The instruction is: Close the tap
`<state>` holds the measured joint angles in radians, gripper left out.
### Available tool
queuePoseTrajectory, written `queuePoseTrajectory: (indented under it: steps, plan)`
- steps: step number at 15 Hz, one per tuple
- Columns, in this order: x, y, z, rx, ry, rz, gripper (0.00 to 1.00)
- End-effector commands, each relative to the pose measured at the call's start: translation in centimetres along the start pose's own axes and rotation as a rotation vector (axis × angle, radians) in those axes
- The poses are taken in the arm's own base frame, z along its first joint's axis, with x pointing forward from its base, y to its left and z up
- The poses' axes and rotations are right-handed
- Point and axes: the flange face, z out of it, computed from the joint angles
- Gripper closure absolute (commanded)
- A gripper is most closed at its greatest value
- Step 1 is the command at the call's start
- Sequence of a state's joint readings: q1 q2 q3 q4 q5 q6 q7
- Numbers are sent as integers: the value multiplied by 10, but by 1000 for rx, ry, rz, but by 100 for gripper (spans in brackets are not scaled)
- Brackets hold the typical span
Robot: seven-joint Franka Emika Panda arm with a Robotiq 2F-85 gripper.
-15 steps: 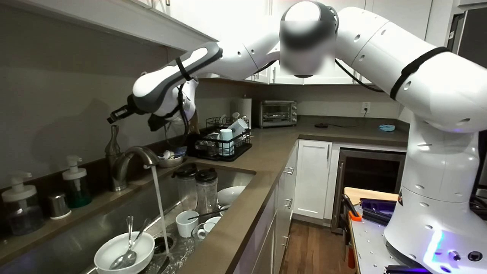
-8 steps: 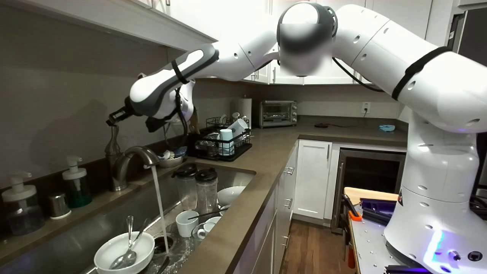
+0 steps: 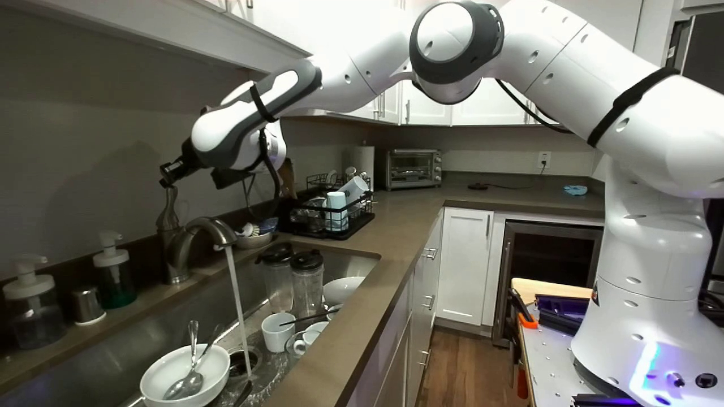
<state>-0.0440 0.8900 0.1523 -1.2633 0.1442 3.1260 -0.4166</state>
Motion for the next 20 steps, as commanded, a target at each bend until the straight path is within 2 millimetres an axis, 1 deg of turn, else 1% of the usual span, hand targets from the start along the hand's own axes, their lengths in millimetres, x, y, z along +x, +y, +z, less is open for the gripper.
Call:
queuePoseTrajectory:
  steps: [1,5,13,17,20]
  plan:
    - [-2,2,0,9,-95,47,100]
    - [0,0,-1,18,-124,92,100]
    - [-12,0,-3,32,-124,165,100]
    - [-19,0,-7,27,-117,178,100]
    - [-28,-4,-13,22,-111,183,100]
